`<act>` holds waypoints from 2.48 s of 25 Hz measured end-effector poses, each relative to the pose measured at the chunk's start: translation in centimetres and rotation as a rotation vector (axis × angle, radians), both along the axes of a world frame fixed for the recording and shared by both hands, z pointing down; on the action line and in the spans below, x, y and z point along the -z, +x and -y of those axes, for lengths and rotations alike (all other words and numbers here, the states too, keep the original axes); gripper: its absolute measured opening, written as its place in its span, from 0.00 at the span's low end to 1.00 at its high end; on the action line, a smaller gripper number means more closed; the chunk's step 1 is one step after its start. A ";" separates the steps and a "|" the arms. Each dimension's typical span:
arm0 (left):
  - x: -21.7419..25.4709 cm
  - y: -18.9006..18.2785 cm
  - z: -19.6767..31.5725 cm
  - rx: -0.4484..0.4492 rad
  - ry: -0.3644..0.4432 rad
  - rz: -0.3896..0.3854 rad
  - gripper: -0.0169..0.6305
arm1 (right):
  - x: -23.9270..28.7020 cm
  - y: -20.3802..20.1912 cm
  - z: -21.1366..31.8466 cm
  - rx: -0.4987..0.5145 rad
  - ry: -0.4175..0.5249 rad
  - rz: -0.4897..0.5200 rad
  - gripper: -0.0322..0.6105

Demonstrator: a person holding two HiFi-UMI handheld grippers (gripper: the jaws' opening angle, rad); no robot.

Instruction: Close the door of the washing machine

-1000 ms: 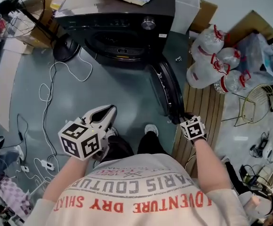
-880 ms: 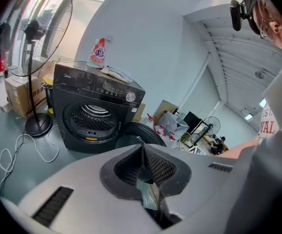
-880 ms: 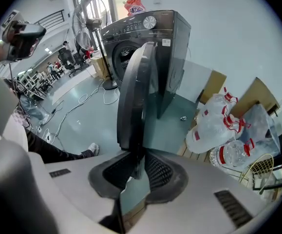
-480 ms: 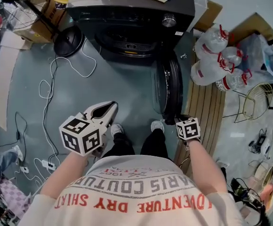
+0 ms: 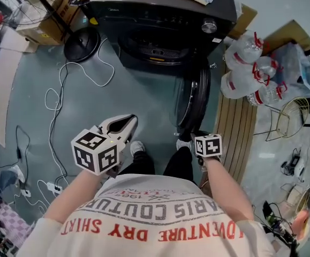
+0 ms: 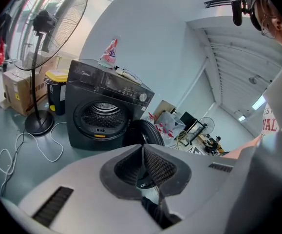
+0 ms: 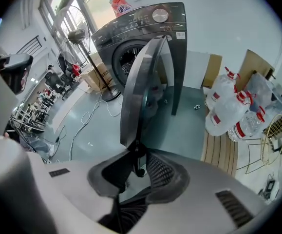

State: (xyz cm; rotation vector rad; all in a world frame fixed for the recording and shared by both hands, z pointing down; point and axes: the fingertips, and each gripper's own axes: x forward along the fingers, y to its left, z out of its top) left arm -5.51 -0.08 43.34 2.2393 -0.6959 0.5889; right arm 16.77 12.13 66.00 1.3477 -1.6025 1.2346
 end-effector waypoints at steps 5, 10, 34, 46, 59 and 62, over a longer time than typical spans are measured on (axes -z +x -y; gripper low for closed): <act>-0.2 -3.0 0.1 0.009 0.002 0.011 0.08 | 0.3 -3.2 1.6 -0.023 0.007 0.016 0.20; -0.1 -6.2 0.6 0.044 0.003 0.015 0.08 | 0.3 -6.4 3.5 -0.057 0.011 0.070 0.22; -3.3 -17.6 2.7 0.237 -0.062 0.071 0.08 | -0.4 -18.3 14.7 -0.153 0.050 0.265 0.27; -2.2 -20.4 6.0 0.361 -0.092 0.079 0.08 | 0.4 -22.3 21.7 -0.068 0.110 0.448 0.22; -2.5 -21.1 10.9 0.403 -0.111 0.070 0.08 | 0.9 -23.6 28.2 0.083 0.096 0.443 0.17; -2.8 -21.2 12.1 0.413 -0.120 0.071 0.08 | 0.7 -22.9 29.3 0.078 0.097 0.422 0.15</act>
